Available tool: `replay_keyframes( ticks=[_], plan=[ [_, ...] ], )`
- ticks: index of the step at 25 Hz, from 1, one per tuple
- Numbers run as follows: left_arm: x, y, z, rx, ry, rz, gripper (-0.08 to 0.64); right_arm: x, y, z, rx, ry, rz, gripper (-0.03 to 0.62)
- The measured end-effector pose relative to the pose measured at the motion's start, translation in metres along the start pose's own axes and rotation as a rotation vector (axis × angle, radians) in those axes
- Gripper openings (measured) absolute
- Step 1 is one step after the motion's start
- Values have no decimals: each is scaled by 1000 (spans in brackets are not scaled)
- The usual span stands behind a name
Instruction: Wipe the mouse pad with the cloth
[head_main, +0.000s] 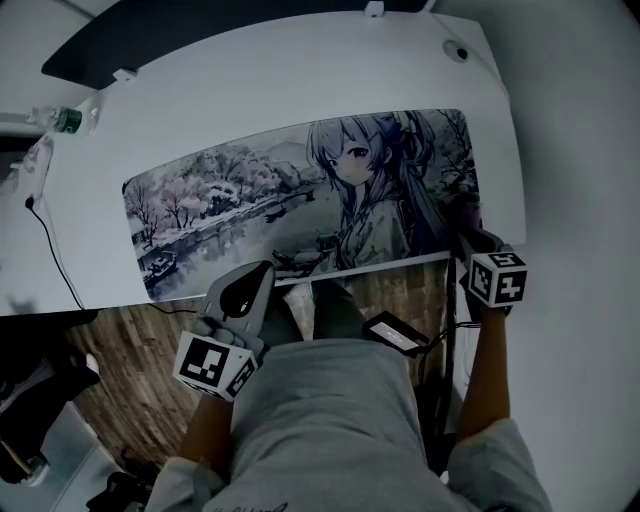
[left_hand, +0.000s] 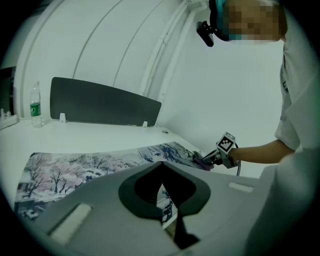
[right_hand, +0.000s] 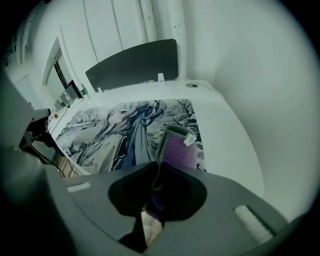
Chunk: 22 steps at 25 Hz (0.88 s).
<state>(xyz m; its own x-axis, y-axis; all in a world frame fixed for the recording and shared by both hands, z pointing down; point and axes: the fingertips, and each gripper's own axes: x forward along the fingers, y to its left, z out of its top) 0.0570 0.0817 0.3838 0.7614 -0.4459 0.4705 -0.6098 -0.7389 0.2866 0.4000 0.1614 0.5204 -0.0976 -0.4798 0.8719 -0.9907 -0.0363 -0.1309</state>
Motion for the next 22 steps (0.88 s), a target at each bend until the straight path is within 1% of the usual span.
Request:
replay_keyframes(
  ticks=[5,11,22],
  plan=[
    [-27,28,-7,-8,-3,23,18,7,35,1,-10,6,12,41],
    [-54,53,-9,-10,-15,25,18,15,74,5,-25,14,19,41],
    [-101,87,-19,-26,-29,45,18,26,152,9,-72,31,66,42]
  ],
)
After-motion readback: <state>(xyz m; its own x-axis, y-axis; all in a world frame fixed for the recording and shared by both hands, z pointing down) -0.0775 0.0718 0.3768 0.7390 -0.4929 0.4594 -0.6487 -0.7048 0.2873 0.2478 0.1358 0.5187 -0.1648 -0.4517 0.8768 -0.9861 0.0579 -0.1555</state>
